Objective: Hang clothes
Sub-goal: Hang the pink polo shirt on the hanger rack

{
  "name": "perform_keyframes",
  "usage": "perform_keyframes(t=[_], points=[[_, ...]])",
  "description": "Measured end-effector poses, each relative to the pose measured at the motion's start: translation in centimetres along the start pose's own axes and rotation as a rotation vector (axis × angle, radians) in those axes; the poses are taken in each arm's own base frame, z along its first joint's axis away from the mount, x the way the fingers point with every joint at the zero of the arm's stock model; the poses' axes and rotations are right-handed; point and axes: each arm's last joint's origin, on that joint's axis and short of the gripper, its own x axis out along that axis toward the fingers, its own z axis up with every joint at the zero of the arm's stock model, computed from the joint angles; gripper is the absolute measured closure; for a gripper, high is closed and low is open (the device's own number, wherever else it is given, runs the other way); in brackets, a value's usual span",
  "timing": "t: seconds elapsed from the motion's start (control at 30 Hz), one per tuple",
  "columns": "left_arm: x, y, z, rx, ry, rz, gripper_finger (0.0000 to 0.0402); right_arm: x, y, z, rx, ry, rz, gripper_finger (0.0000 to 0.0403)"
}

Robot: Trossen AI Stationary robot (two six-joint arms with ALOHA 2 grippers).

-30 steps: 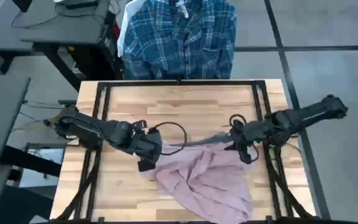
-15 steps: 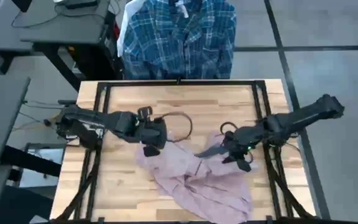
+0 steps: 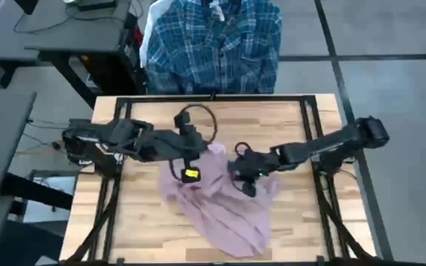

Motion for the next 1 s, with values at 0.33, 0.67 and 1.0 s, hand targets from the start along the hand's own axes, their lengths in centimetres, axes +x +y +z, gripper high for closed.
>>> perform_keyframes(t=[0.33, 0.67, 1.0], points=[[2.7, -3.5, -4.3, -0.098, 0.280, -0.124, 0.0356, -0.7, -2.1, 1.4, 0.036, -0.151, -0.228, 0.0384], [5.3, -5.4, -8.4, -0.117, 0.489, -0.185, 0.0301, -0.8, -2.3, 2.0, 0.010, -0.215, -0.273, 0.0384], [6.0, -3.4, -8.8, -0.329, 0.590, -0.173, 0.0299, -0.8, -2.1, 1.9, -0.017, -0.209, -0.271, 0.0384]])
